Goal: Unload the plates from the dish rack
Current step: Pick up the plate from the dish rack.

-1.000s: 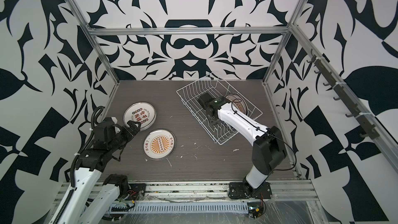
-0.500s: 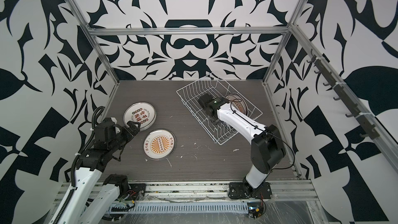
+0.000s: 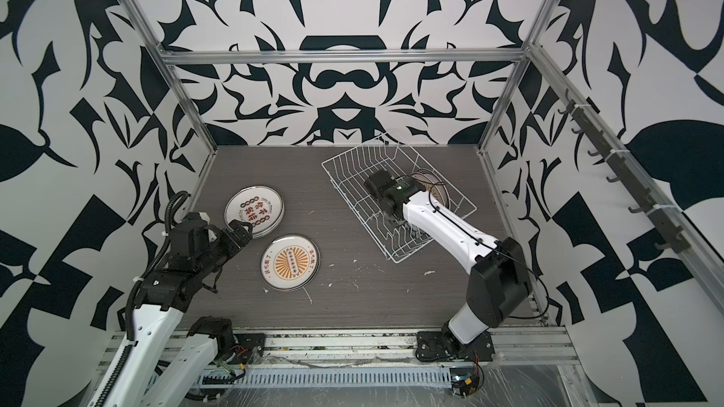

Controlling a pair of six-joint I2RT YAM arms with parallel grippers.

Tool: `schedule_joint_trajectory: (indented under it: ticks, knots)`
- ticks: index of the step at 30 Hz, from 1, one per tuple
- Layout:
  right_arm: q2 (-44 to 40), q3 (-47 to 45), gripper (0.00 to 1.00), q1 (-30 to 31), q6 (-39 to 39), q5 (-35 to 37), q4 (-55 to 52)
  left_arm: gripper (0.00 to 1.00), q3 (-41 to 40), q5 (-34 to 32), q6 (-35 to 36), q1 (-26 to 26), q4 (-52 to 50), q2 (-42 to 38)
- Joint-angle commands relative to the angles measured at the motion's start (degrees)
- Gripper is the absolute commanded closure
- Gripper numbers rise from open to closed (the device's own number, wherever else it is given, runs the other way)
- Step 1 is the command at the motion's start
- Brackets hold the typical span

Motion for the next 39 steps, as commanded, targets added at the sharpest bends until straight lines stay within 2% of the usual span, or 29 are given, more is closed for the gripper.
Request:
schedule_joint_trajectory:
  ticks: [1, 15, 25, 31, 39]
  knots:
    - [-4.0, 1.9, 1.00, 0.5, 0.7, -3.4, 0.1, 0.01, 1.9, -0.5, 1.2, 0.2, -2.4, 0.4]
    - [-9.0, 9.6, 1.00, 1.3, 1.2, -5.0, -4.1, 0.01, 1.9, 2.5, 1.8, 0.2, -0.5, 2.6]
    - [-11.2, 10.5, 1.00, 1.5, 3.9, -10.6, -2.0, 0.01, 1.8, 4.0, 1.9, 0.2, 0.4, 3.6]
    - [-14.5, 8.6, 1.00, 1.5, 10.3, -18.3, 4.5, 0.01, 1.9, 8.4, 1.9, 0.2, 3.2, 5.0]
    - [-18.8, -3.5, 1.00, 1.0, 27.5, -36.2, 23.8, 0.01, 1.0, 18.1, -0.8, 0.1, 10.8, 8.6]
